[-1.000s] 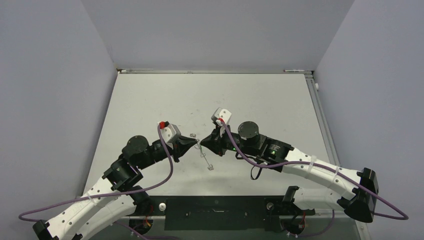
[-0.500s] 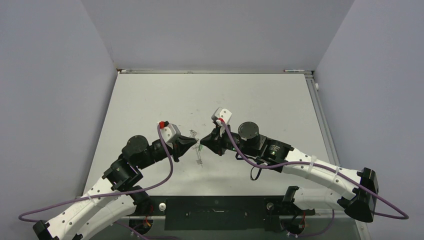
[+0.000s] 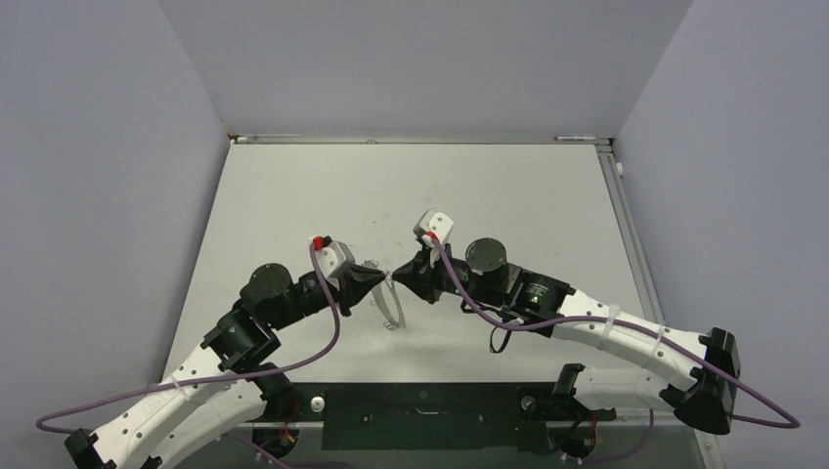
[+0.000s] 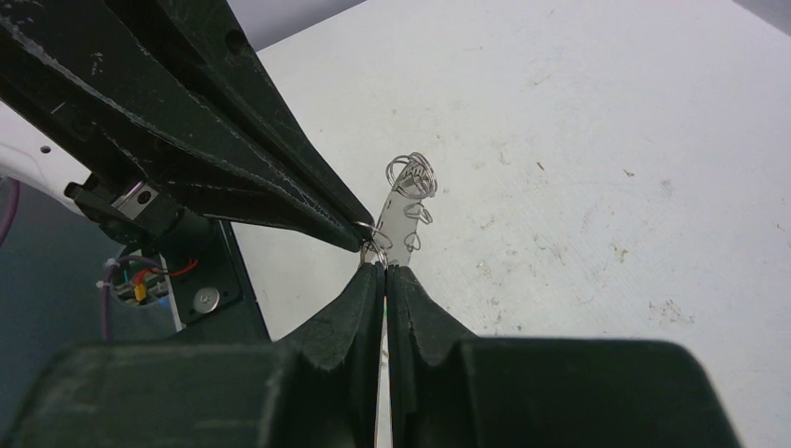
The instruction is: Put the keys on the keyring
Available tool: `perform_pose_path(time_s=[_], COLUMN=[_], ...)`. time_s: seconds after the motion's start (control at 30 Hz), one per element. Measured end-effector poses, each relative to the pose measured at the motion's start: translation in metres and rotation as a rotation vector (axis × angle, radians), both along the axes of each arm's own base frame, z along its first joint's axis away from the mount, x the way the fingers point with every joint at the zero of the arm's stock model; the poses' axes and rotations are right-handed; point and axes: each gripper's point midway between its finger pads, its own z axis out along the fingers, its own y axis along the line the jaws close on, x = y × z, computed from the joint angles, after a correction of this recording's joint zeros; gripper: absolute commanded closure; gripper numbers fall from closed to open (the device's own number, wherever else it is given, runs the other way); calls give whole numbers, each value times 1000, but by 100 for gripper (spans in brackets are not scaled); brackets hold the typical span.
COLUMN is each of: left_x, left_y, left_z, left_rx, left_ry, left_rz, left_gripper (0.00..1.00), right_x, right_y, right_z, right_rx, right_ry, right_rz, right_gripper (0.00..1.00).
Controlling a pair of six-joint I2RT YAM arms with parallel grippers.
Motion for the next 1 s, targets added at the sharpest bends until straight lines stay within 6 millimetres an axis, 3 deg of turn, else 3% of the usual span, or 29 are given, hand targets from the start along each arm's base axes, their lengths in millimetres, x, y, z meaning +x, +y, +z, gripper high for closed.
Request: perform_pose_path(time_s=[0.33, 1.0], left_x=[0, 0], left_y=[-3, 1], left_z=[-14, -8], left_rx=[36, 20], left_ry=[45, 31], left_rz=[-13, 6], left_gripper=[100, 100], right_x=[3, -2], right_y=[-1, -7], right_z=[16, 21], right_rx=[4, 6], right_ry=[-57, -61], right_rz=[-11, -11], right_gripper=[95, 95])
